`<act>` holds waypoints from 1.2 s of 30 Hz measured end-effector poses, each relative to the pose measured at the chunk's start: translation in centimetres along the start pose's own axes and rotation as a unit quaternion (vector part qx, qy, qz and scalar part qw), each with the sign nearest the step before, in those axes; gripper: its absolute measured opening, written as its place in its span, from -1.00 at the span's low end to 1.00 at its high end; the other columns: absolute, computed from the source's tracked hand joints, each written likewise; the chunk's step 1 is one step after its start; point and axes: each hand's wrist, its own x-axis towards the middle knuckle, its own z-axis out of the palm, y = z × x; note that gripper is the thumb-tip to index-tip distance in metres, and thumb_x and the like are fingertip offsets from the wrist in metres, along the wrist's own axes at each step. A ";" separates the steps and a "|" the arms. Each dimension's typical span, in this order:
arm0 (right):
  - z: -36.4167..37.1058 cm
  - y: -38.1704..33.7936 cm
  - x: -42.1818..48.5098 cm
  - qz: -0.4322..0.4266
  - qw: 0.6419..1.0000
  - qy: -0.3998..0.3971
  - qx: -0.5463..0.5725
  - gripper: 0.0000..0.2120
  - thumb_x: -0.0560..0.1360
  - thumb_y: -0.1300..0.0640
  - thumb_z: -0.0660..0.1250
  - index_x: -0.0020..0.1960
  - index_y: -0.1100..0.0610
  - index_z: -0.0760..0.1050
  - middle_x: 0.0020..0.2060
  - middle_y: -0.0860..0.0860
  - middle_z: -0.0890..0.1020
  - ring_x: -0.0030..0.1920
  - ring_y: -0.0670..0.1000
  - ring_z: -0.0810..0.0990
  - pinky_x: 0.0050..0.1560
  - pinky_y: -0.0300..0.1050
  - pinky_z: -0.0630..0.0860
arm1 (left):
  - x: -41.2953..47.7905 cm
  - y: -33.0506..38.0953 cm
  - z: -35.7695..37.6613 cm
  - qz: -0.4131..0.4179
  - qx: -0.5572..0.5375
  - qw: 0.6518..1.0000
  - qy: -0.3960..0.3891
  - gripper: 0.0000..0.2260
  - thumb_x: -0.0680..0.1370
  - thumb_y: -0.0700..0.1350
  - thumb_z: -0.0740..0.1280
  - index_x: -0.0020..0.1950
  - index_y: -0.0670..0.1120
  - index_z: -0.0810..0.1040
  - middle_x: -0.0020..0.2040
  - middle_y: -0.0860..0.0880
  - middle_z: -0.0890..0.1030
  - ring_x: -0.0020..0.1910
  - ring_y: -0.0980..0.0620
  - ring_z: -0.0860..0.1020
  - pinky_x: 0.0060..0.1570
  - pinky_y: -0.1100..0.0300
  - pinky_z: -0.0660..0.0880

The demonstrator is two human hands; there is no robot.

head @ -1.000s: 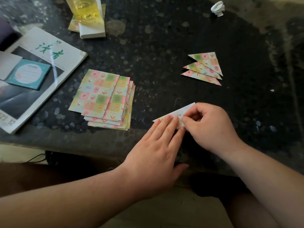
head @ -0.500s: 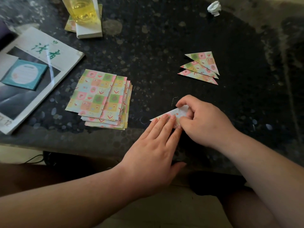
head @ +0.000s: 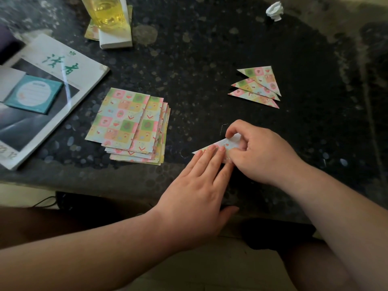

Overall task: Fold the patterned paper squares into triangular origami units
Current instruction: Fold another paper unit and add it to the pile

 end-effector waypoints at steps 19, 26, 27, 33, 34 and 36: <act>0.3 0.5 0.0 -0.011 1.000 0.010 -0.004 -0.82 0.58 0.00 0.31 0.15 -0.19 0.42 -0.26 -0.13 0.52 -0.23 -0.10 0.52 -0.29 -0.15 0.39 | 0.1 0.1 0.1 -0.003 0.005 1.000 -0.007 -0.25 0.64 0.29 0.04 0.65 -0.21 0.04 0.64 -0.23 0.04 0.64 -0.18 -0.07 0.59 -0.13 0.05; 0.6 0.9 -0.3 -0.019 0.999 0.049 0.009 -0.80 0.57 -0.03 0.36 0.18 -0.16 0.45 -0.29 -0.10 0.57 -0.26 -0.10 0.56 -0.26 -0.09 0.53 | 0.1 0.2 0.0 -0.001 0.014 1.000 -0.001 -0.25 0.63 0.29 0.06 0.64 -0.21 0.07 0.63 -0.24 0.08 0.64 -0.19 -0.02 0.58 -0.13 0.07; 0.6 1.0 -0.3 -0.016 0.998 0.052 0.009 -0.79 0.58 -0.04 0.37 0.18 -0.16 0.45 -0.29 -0.09 0.57 -0.26 -0.09 0.56 -0.26 -0.10 0.54 | 0.2 0.2 0.0 -0.001 0.014 1.000 -0.004 -0.24 0.63 0.29 0.06 0.64 -0.21 0.06 0.64 -0.23 0.07 0.64 -0.18 -0.03 0.59 -0.13 0.06; 0.8 0.9 0.0 0.002 0.999 0.047 0.002 -0.81 0.59 -0.07 0.37 0.15 -0.16 0.40 -0.26 -0.12 0.54 -0.24 -0.10 0.55 -0.30 -0.16 0.44 | 0.3 0.3 -0.5 -0.004 0.023 1.000 -0.017 -0.23 0.62 0.30 0.06 0.64 -0.20 0.05 0.64 -0.23 0.05 0.64 -0.19 -0.04 0.59 -0.13 0.03; 0.8 0.9 0.0 0.004 0.999 0.045 0.001 -0.82 0.59 -0.08 0.36 0.13 -0.15 0.40 -0.26 -0.13 0.52 -0.23 -0.10 0.54 -0.30 -0.16 0.42 | 0.3 0.3 -0.5 -0.004 0.025 1.000 -0.016 -0.23 0.62 0.30 0.07 0.64 -0.21 0.07 0.64 -0.24 0.06 0.64 -0.19 -0.02 0.59 -0.13 0.04; 0.8 0.8 0.0 0.001 0.999 0.044 -0.001 -0.85 0.60 -0.08 0.35 0.11 -0.14 0.40 -0.26 -0.13 0.52 -0.23 -0.10 0.53 -0.30 -0.16 0.42 | 0.4 0.4 -0.6 -0.003 0.027 1.000 -0.015 -0.23 0.62 0.30 0.08 0.63 -0.21 0.10 0.63 -0.25 0.09 0.63 -0.20 0.01 0.58 -0.14 0.07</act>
